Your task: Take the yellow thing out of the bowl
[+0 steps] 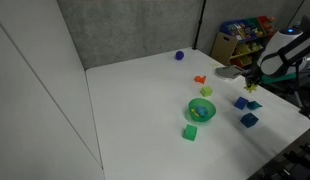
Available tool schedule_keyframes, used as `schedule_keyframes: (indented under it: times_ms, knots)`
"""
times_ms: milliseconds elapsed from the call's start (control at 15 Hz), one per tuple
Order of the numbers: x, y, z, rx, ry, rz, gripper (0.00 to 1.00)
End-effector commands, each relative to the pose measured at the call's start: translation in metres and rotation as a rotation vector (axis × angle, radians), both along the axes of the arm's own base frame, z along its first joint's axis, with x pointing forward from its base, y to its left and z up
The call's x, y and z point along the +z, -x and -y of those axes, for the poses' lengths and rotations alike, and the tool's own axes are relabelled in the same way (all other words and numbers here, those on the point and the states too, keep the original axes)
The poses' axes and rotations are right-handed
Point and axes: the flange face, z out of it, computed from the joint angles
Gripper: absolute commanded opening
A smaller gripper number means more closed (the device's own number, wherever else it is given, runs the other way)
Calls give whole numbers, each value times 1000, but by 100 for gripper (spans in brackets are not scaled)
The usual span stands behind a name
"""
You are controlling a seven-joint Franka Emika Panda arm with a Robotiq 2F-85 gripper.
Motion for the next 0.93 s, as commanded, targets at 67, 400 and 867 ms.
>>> schedule_keyframes:
  times_ms: [67, 400, 867]
  knots:
    - [-14, 15, -1, -2, 3, 0, 14]
    - [-18, 16, -15, -2, -21, 27, 14]
    - [-29, 5, -42, -39, -88, 78, 14]
